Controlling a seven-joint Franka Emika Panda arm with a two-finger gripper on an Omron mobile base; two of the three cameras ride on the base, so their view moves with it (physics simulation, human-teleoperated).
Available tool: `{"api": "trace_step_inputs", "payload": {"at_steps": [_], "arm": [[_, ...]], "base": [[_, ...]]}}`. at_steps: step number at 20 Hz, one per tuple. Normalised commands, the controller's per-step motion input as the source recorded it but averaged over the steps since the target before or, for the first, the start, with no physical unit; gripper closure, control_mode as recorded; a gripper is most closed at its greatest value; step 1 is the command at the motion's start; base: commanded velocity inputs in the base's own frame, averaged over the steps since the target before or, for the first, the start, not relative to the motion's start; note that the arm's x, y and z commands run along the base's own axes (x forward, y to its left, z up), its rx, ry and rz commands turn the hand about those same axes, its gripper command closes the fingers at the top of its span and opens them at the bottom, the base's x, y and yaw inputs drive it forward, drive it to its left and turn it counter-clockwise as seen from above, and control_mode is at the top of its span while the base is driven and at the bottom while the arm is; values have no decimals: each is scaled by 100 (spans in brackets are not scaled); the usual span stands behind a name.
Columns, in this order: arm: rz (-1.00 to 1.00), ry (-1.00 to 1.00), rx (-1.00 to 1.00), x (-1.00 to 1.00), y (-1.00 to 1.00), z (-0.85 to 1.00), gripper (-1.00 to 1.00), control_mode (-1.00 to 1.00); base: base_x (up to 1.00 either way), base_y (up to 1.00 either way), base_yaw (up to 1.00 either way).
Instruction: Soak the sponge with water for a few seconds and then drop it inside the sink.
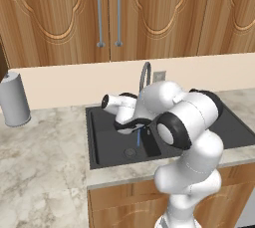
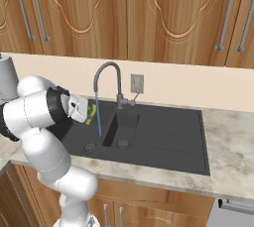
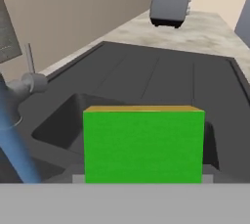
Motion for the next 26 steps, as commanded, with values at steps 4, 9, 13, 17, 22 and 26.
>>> {"api": "trace_step_inputs", "payload": {"at_steps": [4, 9, 13, 17, 22, 26], "arm": [[0, 0, 0, 18, 0, -4, 100, -100], [0, 0, 0, 31, 0, -6, 100, -100], [0, 0, 0, 39, -1, -11, 100, -100], [0, 0, 0, 29, -3, -16, 100, -100], [-1, 0, 0, 13, 0, -27, 100, -100], [-1, 0, 0, 8, 0, -27, 100, -100]], "base": [[0, 0, 0], [0, 0, 0], [0, 0, 0], [0, 0, 0], [0, 0, 0], [0, 0, 0]]}}
